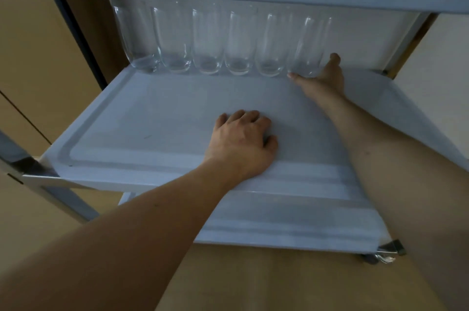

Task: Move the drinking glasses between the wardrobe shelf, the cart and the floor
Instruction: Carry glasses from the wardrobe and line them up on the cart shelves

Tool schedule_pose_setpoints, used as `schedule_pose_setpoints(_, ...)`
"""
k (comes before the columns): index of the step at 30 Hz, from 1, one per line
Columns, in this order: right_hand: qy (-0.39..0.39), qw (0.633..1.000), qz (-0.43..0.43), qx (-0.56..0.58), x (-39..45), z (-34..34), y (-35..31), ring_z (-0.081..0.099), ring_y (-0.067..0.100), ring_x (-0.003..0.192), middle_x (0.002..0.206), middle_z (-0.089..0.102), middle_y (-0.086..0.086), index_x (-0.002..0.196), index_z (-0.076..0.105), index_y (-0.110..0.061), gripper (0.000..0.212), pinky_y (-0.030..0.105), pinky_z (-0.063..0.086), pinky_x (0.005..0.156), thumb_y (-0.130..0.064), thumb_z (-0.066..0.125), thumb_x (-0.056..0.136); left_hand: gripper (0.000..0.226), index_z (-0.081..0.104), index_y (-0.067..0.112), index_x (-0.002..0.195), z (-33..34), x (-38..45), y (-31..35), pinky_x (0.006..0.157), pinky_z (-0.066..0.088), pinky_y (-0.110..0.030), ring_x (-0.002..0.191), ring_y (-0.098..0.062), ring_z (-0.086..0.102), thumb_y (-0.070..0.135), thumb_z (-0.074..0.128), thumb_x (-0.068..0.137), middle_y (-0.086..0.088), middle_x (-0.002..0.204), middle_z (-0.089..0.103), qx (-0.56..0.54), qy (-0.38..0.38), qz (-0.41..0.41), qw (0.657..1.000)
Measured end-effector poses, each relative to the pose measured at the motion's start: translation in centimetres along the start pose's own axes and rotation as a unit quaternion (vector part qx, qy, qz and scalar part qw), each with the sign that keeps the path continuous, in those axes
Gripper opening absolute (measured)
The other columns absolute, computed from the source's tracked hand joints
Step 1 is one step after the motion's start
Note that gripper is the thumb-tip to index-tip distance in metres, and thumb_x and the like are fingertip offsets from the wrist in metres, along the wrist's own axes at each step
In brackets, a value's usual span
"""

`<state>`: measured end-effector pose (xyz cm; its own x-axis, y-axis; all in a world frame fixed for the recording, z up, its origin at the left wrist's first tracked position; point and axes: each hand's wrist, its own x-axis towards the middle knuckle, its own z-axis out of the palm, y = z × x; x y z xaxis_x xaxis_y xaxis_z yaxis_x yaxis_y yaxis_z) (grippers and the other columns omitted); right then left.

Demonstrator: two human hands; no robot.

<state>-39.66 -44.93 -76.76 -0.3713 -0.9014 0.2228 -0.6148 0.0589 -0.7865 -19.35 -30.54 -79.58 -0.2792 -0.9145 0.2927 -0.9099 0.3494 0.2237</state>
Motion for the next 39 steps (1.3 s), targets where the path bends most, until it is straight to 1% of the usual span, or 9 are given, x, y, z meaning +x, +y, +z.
schedule_pose_setpoints(4,-0.012,0.999,-0.031,-0.033,-4.2,-1.9,-0.3,0.043,0.032,0.139,0.149,0.044,0.017,0.151,0.033,-0.01,0.1,0.033,0.036,0.11,-0.053,0.082,0.076,0.047,0.065,0.023,0.121,-0.1,-0.1,0.1,0.109,0.033,-0.041,0.126,-0.023,0.051,0.049,0.04,0.091,0.003,0.132,0.062,-0.005,-0.001,0.0,1.0)
schedule_pose_setpoints(8,-0.024,0.997,-0.062,-0.033,-9.2,-4.2,0.4,0.043,0.03,0.138,0.149,0.045,0.015,0.153,0.034,-0.011,0.096,0.036,0.035,0.114,-0.053,0.079,0.08,0.048,0.065,0.021,0.124,-0.3,-0.1,0.3,0.11,0.032,-0.042,0.129,-0.025,0.05,0.049,0.041,0.093,-0.002,0.134,0.061,0.001,-0.011,0.0,1.0)
schedule_pose_setpoints(12,-0.045,0.997,-0.051,-0.033,-13.6,-6.1,1.2,0.051,0.025,0.13,0.144,0.051,0.009,0.15,0.04,-0.019,0.089,0.036,0.041,0.109,-0.054,0.08,0.079,0.057,0.068,0.02,0.121,-1.3,-0.3,1.0,0.108,0.037,-0.046,0.124,-0.03,0.054,0.056,0.037,0.089,-0.003,0.127,0.065,-0.004,-0.021,0.004,1.0)
schedule_pose_setpoints(18,-0.043,0.989,-0.104,-0.092,-19.4,-7.9,1.3,0.052,0.033,0.129,0.142,0.054,0.012,0.146,0.049,-0.014,0.078,0.042,0.042,0.108,-0.048,0.078,0.082,0.04,0.075,0.009,0.107,-2.7,-1.7,2.0,0.097,0.048,-0.048,0.107,-0.038,0.063,0.041,0.058,0.091,-0.011,0.107,0.074,-0.02,0.048,0.08,0.995)
schedule_pose_setpoints(21,-0.056,0.985,-0.109,-0.121,-21.7,-8.6,1.6,0.05,0.034,0.127,0.14,0.056,0.011,0.143,0.052,-0.016,0.077,0.041,0.043,0.104,-0.051,0.079,0.08,0.042,0.076,0.009,0.106,-3.2,-2.2,2.0,0.095,0.05,-0.049,0.106,-0.039,0.064,0.042,0.055,0.091,-0.012,0.106,0.074,-0.031,0.063,0.084,0.994)
schedule_pose_setpoints(25,-0.079,0.99,-0.044,-0.106,-25.0,-10.8,1.2,0.049,0.033,0.128,0.138,0.057,0.01,0.141,0.055,-0.015,0.072,0.039,0.039,0.107,-0.048,0.08,0.082,0.059,0.076,0.01,0.108,-5.3,-4.3,3.8,0.099,0.045,-0.05,0.113,-0.039,0.06,0.056,0.045,0.088,-0.012,0.112,0.072,-0.037,-0.064,0.091,0.993)
schedule_pose_setpoints(31,-0.106,0.987,0.069,-0.096,-29.5,-17.7,-2.6,0.042,0.026,0.137,0.146,0.052,0.001,0.146,0.049,-0.021,0.067,0.038,0.035,0.112,-0.046,0.072,0.088,0.06,0.068,0.014,0.127,-11.8,-8.3,6.8,0.107,0.04,-0.048,0.128,-0.034,0.053,0.056,0.048,0.089,-0.011,0.131,0.065,-0.035,-0.198,0.089,0.975)
schedule_pose_setpoints(34,-0.117,0.982,0.103,-0.107,-30.0,-22.4,-6.2,0.037,0.026,0.14,0.149,0.048,0.001,0.148,0.045,-0.023,0.068,0.04,0.033,0.114,-0.045,0.071,0.089,0.061,0.064,0.016,0.133,-17.1,-8.9,9.0,0.109,0.038,-0.049,0.132,-0.033,0.049,0.057,0.047,0.091,-0.011,0.137,0.061,-0.039,-0.237,0.09,0.967)
schedule_pose_setpoints(39,-0.143,0.974,0.136,-0.109,-31.8,-31.5,-13.7,0.038,0.026,0.141,0.15,0.046,0.003,0.15,0.043,-0.022,0.07,0.045,0.033,0.117,-0.046,0.069,0.09,0.053,0.059,0.017,0.137,-27.8,-9.2,14.2,0.11,0.036,-0.047,0.135,-0.031,0.045,0.05,0.058,0.096,-0.01,0.141,0.057,-0.047,-0.264,0.121,0.956)
